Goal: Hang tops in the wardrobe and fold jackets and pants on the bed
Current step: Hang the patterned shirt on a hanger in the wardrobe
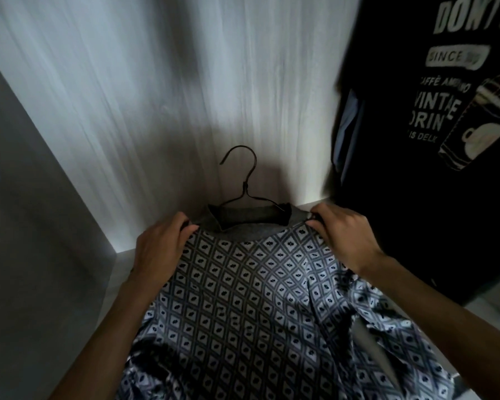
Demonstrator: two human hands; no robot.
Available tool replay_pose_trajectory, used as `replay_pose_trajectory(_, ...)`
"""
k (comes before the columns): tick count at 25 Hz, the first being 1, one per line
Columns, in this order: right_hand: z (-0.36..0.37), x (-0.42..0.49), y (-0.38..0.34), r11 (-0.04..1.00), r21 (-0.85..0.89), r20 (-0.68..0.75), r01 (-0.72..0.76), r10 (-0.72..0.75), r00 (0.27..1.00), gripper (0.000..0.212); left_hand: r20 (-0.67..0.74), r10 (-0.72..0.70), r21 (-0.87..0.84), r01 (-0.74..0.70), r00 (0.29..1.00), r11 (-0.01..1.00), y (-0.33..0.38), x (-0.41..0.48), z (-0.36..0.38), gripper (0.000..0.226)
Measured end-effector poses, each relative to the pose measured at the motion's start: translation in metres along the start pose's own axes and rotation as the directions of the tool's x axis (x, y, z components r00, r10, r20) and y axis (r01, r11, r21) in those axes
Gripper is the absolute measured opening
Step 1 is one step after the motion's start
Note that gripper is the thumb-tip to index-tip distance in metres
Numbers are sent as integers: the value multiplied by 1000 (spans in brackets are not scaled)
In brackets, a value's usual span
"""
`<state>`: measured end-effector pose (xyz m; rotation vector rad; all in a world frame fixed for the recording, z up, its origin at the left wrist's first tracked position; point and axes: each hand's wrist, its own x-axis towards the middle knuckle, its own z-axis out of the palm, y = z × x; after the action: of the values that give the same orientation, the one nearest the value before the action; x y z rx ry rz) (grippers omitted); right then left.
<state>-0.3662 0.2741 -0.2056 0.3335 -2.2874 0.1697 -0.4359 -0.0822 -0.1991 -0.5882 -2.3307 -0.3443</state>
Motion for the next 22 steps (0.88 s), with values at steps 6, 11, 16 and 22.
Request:
replay_pose_trajectory(6,-20,7,-10,989,-60,-32,-133,131,991,37,23,33,-32,-32,999,999,2,8,1,41)
replay_pose_trajectory(11,-76,7,-13,973,-77,-69,-216,211,975,34,-33,-2,36,3,999,999,35,22,-39,44)
replay_pose_trajectory(16,-156,-6,-21,971,-168,-208,-172,136,969,34,-152,21,53,-13,988,999,89,18,-106,52)
replay_pose_trajectory(22,-290,-43,-23,958,-239,-360,-158,64,931,29,-329,92,129,-52,940,990,191,0,-209,51)
